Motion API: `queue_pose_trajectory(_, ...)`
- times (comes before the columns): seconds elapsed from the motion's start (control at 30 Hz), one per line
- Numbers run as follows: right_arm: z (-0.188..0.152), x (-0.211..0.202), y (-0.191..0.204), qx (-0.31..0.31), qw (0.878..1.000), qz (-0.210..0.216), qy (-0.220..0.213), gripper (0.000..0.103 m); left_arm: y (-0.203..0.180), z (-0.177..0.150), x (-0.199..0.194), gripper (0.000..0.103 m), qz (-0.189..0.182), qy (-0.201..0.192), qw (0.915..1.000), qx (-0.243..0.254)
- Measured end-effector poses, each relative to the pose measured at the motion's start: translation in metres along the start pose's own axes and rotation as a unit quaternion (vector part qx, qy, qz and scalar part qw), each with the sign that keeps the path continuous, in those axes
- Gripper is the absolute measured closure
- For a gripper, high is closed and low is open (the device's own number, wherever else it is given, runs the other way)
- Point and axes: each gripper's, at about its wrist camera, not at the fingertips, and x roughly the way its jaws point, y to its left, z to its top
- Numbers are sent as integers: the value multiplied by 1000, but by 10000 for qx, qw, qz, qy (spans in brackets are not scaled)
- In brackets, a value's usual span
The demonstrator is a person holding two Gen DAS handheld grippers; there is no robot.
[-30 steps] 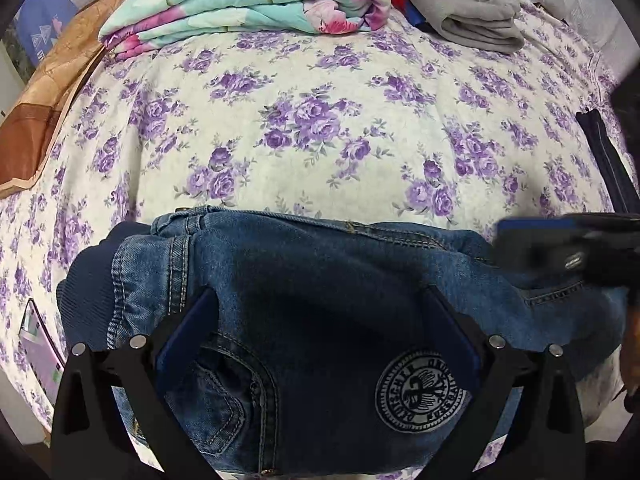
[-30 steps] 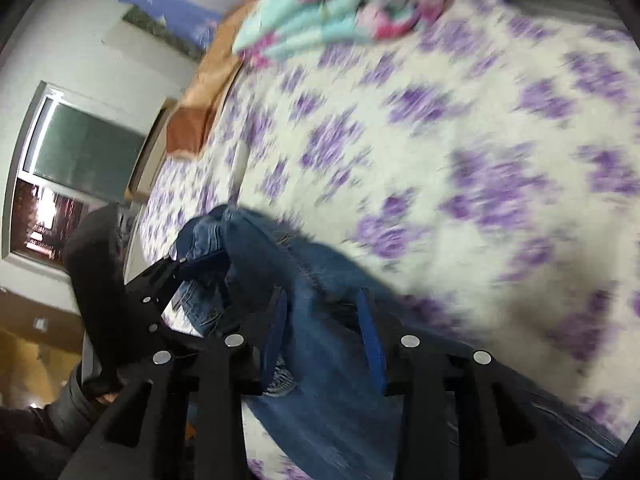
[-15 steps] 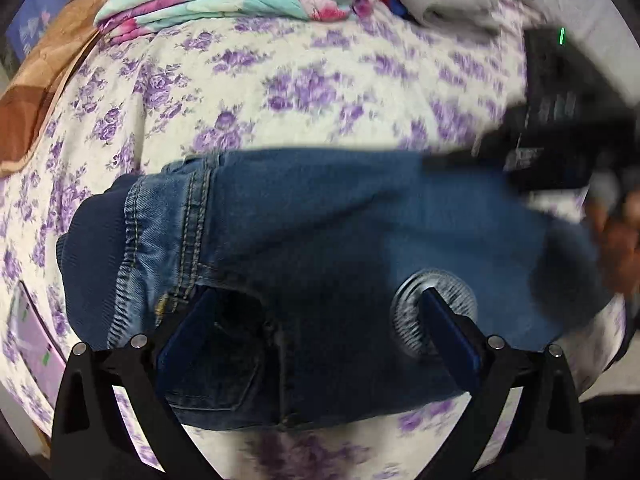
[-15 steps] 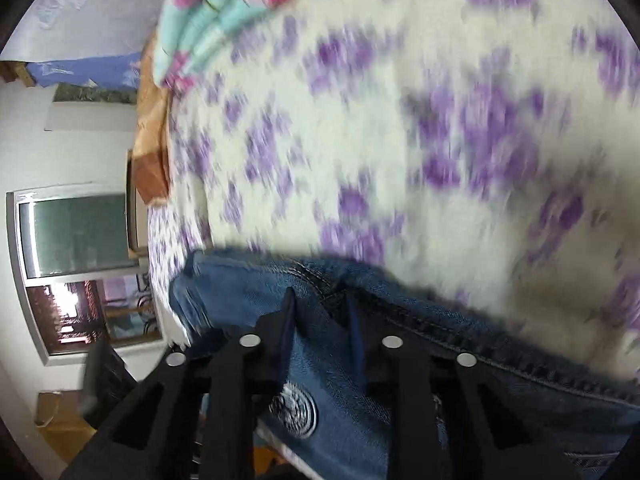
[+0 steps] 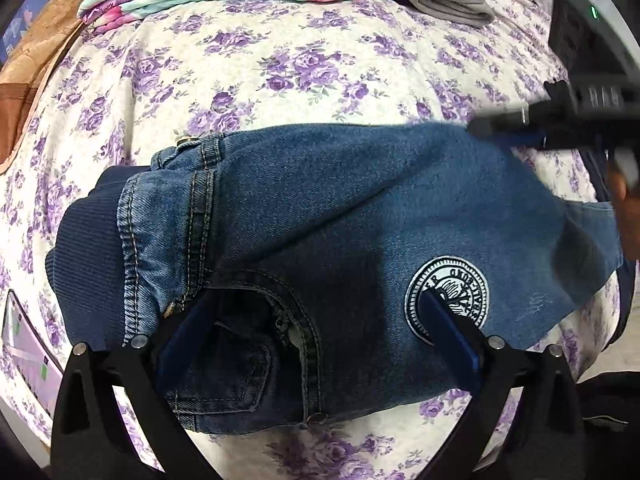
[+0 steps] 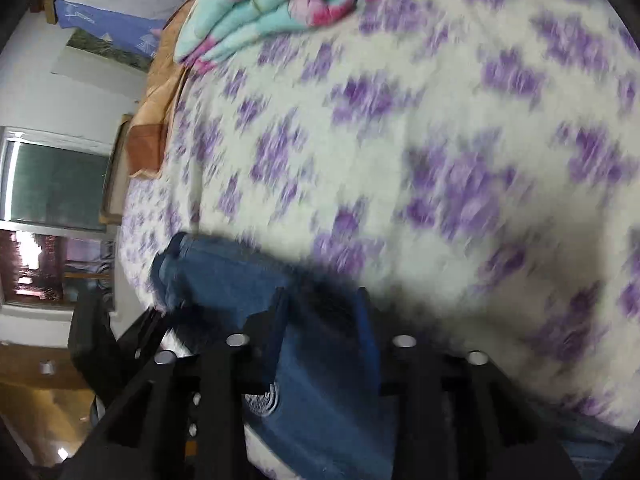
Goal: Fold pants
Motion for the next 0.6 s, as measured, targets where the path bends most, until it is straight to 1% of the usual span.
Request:
queue_pose_trajectory(0.03,-5,3,4,-148,9999,-15,83,79,2,1,-2,5,-62,-21,9999,-105)
queue_pose_trajectory(0.1,-22,11,20,-597,9979,-96,245,80,10,5,-10,5,-310,-118,9981,-519)
queue_pose_trajectory(0.17,-32,18,23,-680,9967,-68,447,80,16,6,-15,5,-541,-165,9949,-836)
queue_pose_trajectory(0.2,-36,23,21,-702,9961,-162,508,80,19,7,-15,5,-654,-145,9927,-1001)
queue_pose_trajectory(0.23,-38,25,19,-710,9960,-209,502,80,20,9,-14,5,-677,-116,9917,-1084)
queue_pose_trajectory(0.33,-33,26,18,-547,9973,-204,443,78,15,13,-8,5,-485,-89,9922,-1141)
queue_pose_trajectory(0.37,-31,24,17,-474,9979,-169,411,73,13,14,-5,5,-390,-107,9929,-1114)
queue_pose_trajectory(0.4,-28,18,12,-309,9990,-77,317,62,9,15,0,5,-254,-103,9946,-1002)
queue_pose_trajectory(0.43,-26,14,8,-92,9997,70,215,57,4,15,8,5,-119,-51,9964,-841)
queue_pose_trajectory(0.47,-22,10,2,148,9994,290,123,51,-2,14,14,4,62,16,9980,-628)
queue_pose_trajectory(0.5,-19,6,-4,409,9974,587,38,49,-8,12,15,4,206,-24,9987,-467)
queue_pose_trajectory(0.53,-16,8,-6,577,9954,762,53,49,-10,11,15,4,246,-58,9987,-453)
queue_pose_trajectory(0.6,-9,21,-12,956,9916,837,258,52,-6,12,14,4,129,-76,9983,-560)
